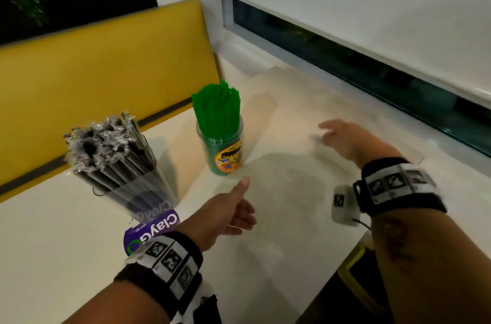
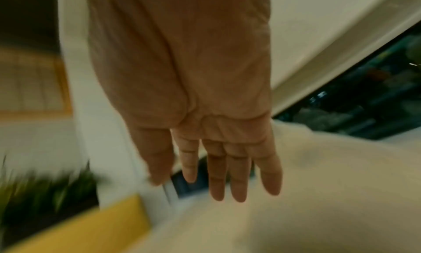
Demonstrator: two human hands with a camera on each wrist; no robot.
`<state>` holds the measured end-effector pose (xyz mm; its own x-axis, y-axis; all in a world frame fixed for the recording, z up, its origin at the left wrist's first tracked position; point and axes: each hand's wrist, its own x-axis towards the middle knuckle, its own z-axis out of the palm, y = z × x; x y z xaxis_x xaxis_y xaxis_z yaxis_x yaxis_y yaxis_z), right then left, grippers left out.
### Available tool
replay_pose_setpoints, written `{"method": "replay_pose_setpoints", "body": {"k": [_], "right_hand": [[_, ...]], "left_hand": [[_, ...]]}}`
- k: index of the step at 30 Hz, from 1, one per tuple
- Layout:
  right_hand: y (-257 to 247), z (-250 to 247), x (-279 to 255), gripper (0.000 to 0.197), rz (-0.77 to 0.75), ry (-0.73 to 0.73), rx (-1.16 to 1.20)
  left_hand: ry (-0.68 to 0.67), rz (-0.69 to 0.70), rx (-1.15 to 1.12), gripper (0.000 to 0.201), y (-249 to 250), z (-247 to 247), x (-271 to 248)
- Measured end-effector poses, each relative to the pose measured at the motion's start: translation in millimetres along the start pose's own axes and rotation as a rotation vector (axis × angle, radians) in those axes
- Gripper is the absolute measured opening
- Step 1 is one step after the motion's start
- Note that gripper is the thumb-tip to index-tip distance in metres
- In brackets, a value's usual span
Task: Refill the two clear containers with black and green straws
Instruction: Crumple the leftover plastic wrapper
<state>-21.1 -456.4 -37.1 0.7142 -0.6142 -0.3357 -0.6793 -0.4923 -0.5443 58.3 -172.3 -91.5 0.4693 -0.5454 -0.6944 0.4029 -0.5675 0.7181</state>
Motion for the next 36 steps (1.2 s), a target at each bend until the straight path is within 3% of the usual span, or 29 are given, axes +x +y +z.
{"method": "replay_pose_setpoints", "body": {"k": [2, 4, 7, 11, 14, 17, 19, 22, 23, 25, 27, 28, 31, 32, 34, 36], "right_hand": [[18.6, 50.4, -4.0, 0.063, 0.04, -0.218, -0.184], [15.7, 91.0, -17.9, 0.07, 0.002, -0.299, -0.172], [9.7, 122.4, -30.5, 0.057, -0.056, -0.262, 0.071], [17.4, 102.1, -48.8, 0.022, -0.069, -0.203, 0.639], [46.8, 75.6, -50.9, 0.01, -0.008, 0.032, 0.821], [80.8, 65.5, -45.7, 0.021, 0.086, 0.374, 0.858], [89.5, 72.1, -47.1, 0.026, 0.081, 0.439, 0.87], [84.8, 80.6, -53.2, 0.015, -0.061, 0.312, 1.134], [81.5, 78.7, -57.8, 0.014, -0.144, 0.213, 1.244], [78.8, 71.1, -66.6, 0.011, -0.302, -0.025, 1.318], [83.5, 71.1, -66.7, 0.014, -0.362, -0.251, 1.093], [84.5, 72.9, -66.1, 0.016, -0.356, -0.342, 0.849], [75.5, 78.4, -64.3, 0.033, -0.285, -0.477, 0.17], [66.4, 78.4, -67.3, 0.044, -0.261, -0.467, 0.109], [50.8, 84.4, -68.0, 0.063, -0.205, -0.425, 0.234], [37.1, 99.1, -65.8, 0.071, -0.253, -0.426, 0.287]], "left_hand": [[-0.057, -0.016, -0.027, 0.063, 6.2, 16.0, 10.5], [-0.08, 0.026, 0.012, 0.048, 14.3, 34.1, 17.7], [-0.101, 0.119, -0.012, 0.029, 20.3, 56.3, 21.7], [-0.181, 0.223, -0.19, 0.042, 22.3, 57.5, 19.3], [-0.237, 0.195, -0.214, 0.045, 15.0, 38.2, 21.5], [-0.124, 0.196, -0.193, 0.045, 5.5, 17.7, 27.2], [-0.077, 0.186, -0.136, 0.042, 1.7, 8.2, 23.3], [-0.225, 0.202, -0.143, 0.034, -0.2, -6.5, 21.3], [-0.325, 0.198, -0.258, 0.045, 1.5, -11.9, 16.1], [-0.476, 0.153, -0.501, 0.097, 9.4, -21.9, 12.4], [-0.523, 0.117, -0.51, 0.128, 22.4, -24.2, 11.2], [-0.489, 0.113, -0.443, 0.127, 27.7, -22.4, 14.0], [-0.435, 0.148, -0.21, 0.086, 33.0, -7.7, 19.6], [-0.442, 0.168, -0.154, 0.077, 32.0, -1.7, 18.9], [-0.452, 0.179, -0.132, 0.063, 28.0, 11.2, 21.4], [-0.421, 0.186, -0.105, 0.049, 28.5, 25.9, 22.2]]}}
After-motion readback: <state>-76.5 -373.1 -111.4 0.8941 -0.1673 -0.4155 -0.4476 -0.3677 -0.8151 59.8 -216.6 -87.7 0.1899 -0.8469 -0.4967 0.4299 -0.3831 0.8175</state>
